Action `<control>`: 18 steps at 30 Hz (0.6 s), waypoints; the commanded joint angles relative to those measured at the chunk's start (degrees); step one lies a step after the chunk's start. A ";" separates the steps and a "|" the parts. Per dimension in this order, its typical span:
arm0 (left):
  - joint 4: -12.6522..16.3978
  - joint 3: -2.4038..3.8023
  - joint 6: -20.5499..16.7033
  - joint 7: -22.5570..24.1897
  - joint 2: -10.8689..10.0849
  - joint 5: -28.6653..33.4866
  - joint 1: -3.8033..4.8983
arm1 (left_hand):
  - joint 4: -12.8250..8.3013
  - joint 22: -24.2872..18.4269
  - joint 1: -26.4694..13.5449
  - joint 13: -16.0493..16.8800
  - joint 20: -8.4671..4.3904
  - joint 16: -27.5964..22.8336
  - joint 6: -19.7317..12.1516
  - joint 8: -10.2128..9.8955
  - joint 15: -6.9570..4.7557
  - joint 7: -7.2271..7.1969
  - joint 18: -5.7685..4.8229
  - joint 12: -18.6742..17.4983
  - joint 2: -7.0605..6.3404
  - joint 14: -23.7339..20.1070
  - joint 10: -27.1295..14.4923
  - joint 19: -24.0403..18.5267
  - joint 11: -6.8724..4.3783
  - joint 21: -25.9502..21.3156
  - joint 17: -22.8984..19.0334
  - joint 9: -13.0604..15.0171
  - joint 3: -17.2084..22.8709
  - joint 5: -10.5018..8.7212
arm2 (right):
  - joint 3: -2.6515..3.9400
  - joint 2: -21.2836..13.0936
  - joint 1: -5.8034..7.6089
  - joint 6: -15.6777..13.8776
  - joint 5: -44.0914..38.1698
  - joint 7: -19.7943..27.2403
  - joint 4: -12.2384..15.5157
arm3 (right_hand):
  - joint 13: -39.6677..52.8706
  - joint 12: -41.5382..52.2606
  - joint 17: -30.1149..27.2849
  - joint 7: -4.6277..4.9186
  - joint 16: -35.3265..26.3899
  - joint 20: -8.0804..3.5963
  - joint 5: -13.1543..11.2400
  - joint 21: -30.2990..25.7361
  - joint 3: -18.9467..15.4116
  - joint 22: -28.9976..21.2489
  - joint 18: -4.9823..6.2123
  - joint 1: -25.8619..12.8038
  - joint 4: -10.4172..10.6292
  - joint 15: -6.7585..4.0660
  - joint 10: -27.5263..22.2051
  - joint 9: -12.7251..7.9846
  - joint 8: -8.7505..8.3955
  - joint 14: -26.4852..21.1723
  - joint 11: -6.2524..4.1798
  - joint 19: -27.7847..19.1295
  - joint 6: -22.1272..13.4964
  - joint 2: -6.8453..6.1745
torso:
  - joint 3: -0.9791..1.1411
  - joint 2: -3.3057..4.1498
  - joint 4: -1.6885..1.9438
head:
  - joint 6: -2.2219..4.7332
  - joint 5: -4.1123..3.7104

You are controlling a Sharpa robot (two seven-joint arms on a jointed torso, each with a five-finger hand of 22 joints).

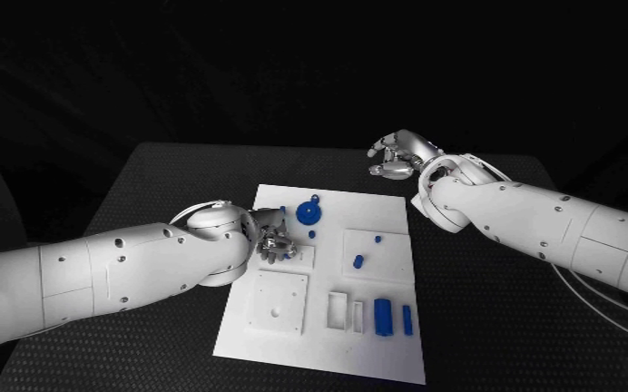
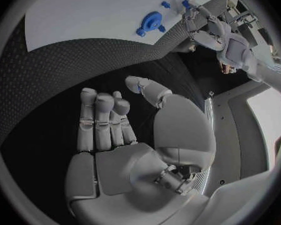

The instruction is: Assemble the parts on the task board

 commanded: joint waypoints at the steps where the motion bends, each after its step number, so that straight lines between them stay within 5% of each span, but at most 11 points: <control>1: -0.04 -0.87 6.33 0.56 0.87 1.86 -1.28 | -0.30 0.91 1.14 -0.10 -2.83 0.21 0.41 -0.37 -0.08 -0.70 -0.87 -0.43 0.51 0.42 0.86 -0.10 -1.27 -0.18 -0.12 0.05 0.69 -0.34 | 0.02 0.06 0.00 0.59 -0.34 0.13 0.11 | -0.06 0.25 -0.09 0.31 -0.19 0.17 0.33 -0.36 -0.48 0.10 0.93 -0.27 -0.02 -0.06 -5.53 -0.09 0.32 -0.39 0.44 -0.20 0.55 0.52 | -0.03 -0.04 0.06 | 0.03 0.09; 5: -0.40 -0.87 6.71 0.46 1.29 1.80 -1.28 | 0.08 0.80 1.92 0.26 -2.91 1.01 -0.18 -1.54 -0.40 -0.28 -0.87 0.36 0.45 1.16 1.86 0.17 -1.65 0.02 0.01 -0.25 0.79 -3.70 | 0.02 0.10 0.00 0.61 -0.34 0.15 0.07 | -0.07 0.26 -0.10 0.31 -0.19 0.17 0.35 -0.37 -0.48 0.10 0.93 -0.27 -0.02 -0.06 -5.53 -0.10 0.32 -0.39 0.44 -0.20 0.54 0.52 | 0.01 -0.06 0.05 | -0.03 0.07; 13: -0.91 -0.87 7.57 -0.37 1.76 1.63 -1.28 | 1.96 0.64 2.18 0.67 -2.93 1.50 -0.03 -2.59 -0.56 -0.13 -0.87 1.23 -0.94 1.10 1.83 0.36 -1.62 0.04 -0.13 -0.46 0.63 -7.54 | 0.02 0.08 0.00 0.60 -0.34 0.15 0.10 | -0.10 0.27 -0.10 0.31 -0.18 0.17 0.38 -0.38 -0.49 0.11 0.93 -0.26 -0.04 -0.06 -5.54 -0.10 0.32 -0.40 0.44 -0.21 0.53 0.53 | -0.01 -0.01 -0.04 | 0.02 0.02; 16: -1.14 -0.87 8.07 -0.67 1.79 1.57 -1.28 | 3.25 0.59 1.65 0.72 -2.92 1.56 0.00 -2.88 -0.57 -0.10 -0.87 1.37 -2.09 1.05 1.69 0.41 -1.62 0.01 -0.23 -0.46 0.30 -8.83 | 0.02 0.05 0.00 0.62 -0.34 0.16 0.17 | -0.10 0.27 -0.11 0.31 -0.19 0.17 0.39 -0.38 -0.49 0.11 0.93 -0.26 -0.05 -0.06 -5.54 -0.11 0.32 -0.41 0.44 -0.21 0.53 0.53 | 0.01 -0.02 0.00 | 0.05 -0.09; 18: -1.20 -0.86 8.33 -0.77 1.77 1.56 -1.28 | 4.63 0.55 1.40 0.75 -2.96 1.62 0.00 -3.16 -0.59 -0.07 -0.87 1.49 -3.14 0.97 1.53 0.41 -1.62 -0.04 -0.35 -0.43 0.16 -11.43 | 0.02 0.04 0.00 0.65 -0.34 0.15 0.22 | -0.11 0.27 -0.11 0.31 -0.19 0.17 0.39 -0.39 -0.50 0.11 0.93 -0.26 -0.06 -0.06 -5.54 -0.11 0.32 -0.41 0.44 -0.22 0.52 0.52 | 0.00 -0.04 0.05 | 0.01 -0.15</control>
